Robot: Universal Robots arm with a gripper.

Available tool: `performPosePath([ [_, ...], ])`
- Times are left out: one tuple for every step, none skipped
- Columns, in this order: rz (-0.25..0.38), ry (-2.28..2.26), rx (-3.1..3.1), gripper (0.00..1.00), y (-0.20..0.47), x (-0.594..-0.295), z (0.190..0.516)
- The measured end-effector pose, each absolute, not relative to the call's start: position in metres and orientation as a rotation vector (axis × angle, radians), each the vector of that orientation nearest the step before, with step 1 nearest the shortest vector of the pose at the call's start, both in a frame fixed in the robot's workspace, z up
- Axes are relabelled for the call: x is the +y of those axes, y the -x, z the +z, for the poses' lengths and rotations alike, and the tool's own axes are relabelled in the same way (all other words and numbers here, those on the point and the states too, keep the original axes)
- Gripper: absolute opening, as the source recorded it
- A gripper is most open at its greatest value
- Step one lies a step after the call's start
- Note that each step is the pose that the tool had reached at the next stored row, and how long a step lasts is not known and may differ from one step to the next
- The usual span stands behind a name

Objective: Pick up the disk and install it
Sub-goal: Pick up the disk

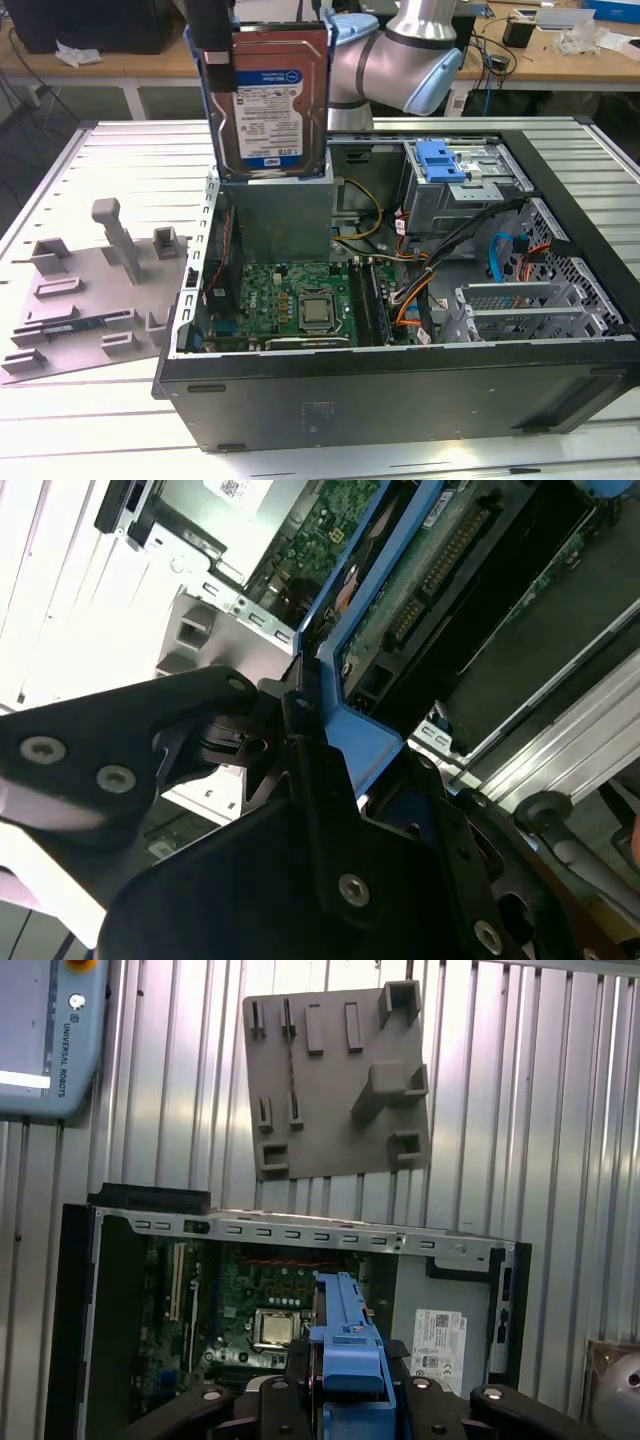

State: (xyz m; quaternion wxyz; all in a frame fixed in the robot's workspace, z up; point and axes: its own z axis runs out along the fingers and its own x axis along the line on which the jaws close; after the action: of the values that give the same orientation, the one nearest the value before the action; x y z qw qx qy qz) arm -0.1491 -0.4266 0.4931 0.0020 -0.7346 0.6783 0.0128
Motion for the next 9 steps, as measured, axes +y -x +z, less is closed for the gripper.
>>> performPosePath([
  [0.04, 2.305, 2.129, 0.37, 0.145, -0.427, 0.493],
  [0.04, 2.305, 2.129, 0.37, 0.139, -0.428, 0.493],
  [0.04, 2.305, 2.129, 0.37, 0.136, -0.428, 0.493],
  [0.04, 2.304, 2.129, 0.37, 0.131, -0.429, 0.493],
  [0.04, 2.304, 2.129, 0.37, 0.128, -0.429, 0.493],
  [0.04, 2.304, 2.129, 0.37, 0.124, -0.429, 0.493],
  [0.04, 2.304, 2.129, 0.37, 0.121, -0.43, 0.493],
  [0.04, 2.304, 2.129, 0.37, 0.118, -0.43, 0.493],
  [0.04, 2.304, 2.13, 0.37, 0.11, -0.431, 0.493],
])
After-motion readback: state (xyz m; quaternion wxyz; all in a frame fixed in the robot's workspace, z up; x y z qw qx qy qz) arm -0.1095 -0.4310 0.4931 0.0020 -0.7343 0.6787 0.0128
